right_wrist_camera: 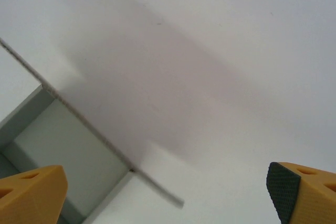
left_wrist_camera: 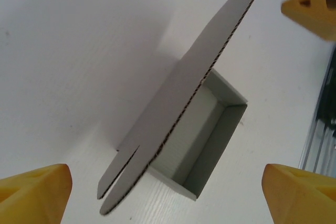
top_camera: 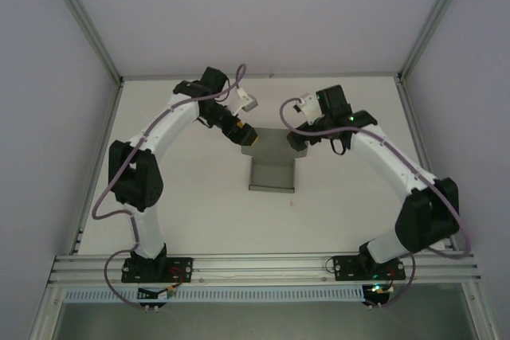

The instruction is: Assemble paper box

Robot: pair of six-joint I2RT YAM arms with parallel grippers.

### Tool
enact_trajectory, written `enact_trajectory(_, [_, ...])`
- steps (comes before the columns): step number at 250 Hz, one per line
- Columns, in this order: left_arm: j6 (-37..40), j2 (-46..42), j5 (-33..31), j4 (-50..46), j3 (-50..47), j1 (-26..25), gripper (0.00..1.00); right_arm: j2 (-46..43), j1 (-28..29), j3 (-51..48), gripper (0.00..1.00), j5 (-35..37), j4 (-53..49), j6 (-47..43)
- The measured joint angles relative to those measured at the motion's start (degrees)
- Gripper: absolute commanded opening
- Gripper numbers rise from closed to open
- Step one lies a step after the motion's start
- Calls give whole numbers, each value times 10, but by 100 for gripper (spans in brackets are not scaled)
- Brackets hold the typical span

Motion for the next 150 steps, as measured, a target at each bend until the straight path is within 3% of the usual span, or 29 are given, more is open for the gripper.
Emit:
enact_trajectory(40, [38, 25, -24, -47, 7, -14, 73, 80, -23, 57, 76, -63, -32, -74])
enact_trajectory(95, [46, 30, -55, -65, 7, -19, 47, 91, -30, 57, 59, -104, -78, -138])
enact_trajectory(150, [43, 38, -84, -65, 9, -26, 33, 104, -30, 56, 46, -113, -80, -160])
